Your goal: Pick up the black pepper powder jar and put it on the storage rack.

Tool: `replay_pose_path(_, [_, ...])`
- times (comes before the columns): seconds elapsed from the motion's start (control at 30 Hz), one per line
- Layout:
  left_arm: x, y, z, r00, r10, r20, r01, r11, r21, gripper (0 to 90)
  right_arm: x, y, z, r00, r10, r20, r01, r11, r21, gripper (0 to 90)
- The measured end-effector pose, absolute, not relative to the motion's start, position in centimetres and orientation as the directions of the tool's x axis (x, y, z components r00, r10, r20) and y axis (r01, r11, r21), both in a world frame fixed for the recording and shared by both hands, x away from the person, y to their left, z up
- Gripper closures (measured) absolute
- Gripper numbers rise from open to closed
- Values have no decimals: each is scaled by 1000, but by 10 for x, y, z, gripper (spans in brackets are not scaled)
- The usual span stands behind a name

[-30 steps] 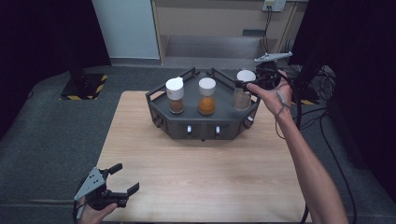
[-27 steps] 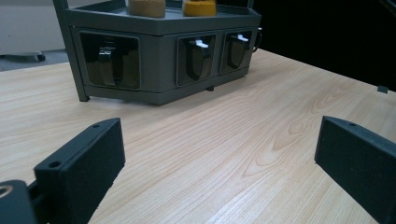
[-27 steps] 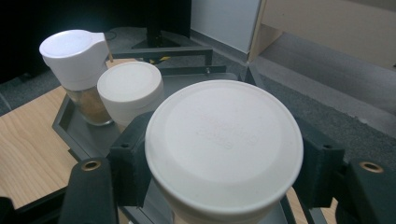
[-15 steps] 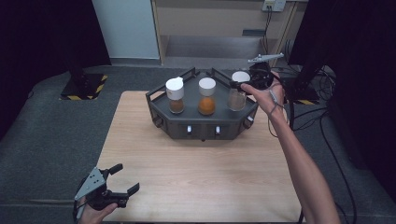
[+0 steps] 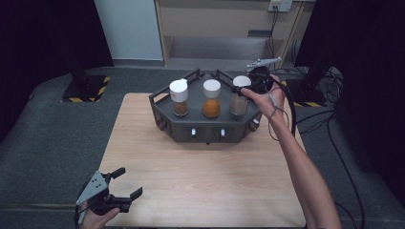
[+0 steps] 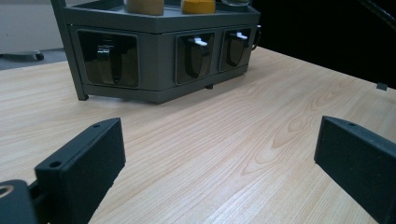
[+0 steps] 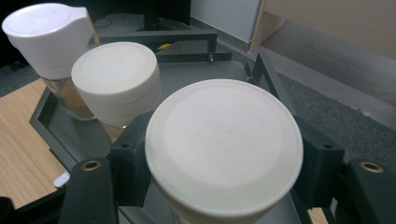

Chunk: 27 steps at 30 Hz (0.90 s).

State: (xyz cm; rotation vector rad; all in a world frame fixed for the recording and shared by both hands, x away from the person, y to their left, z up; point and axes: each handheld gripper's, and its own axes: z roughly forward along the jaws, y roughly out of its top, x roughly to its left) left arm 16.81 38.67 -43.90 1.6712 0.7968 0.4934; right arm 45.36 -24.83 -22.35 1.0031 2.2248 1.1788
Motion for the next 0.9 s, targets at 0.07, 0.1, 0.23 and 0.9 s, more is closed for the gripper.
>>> replay_pose_path(0.07, [168, 387, -439, 679, 728, -91, 244, -107, 964, 11, 455, -247, -225, -647, 761, -36, 401, 381, 833, 340])
replay_pose_path(0.1, [168, 387, -439, 679, 728, -91, 244, -107, 964, 11, 456, -246, -226, -647, 762, -36, 403, 381, 832, 340])
replay_pose_path(0.23, [168, 387, -439, 679, 729, -92, 243, -105, 964, 11, 458, -244, -227, -645, 764, -36, 410, 385, 827, 340])
replay_pose_path(0.9, [168, 387, -439, 678, 730, -91, 244, -106, 964, 10, 466, -248, -237, -630, 777, -9, 453, 377, 808, 340])
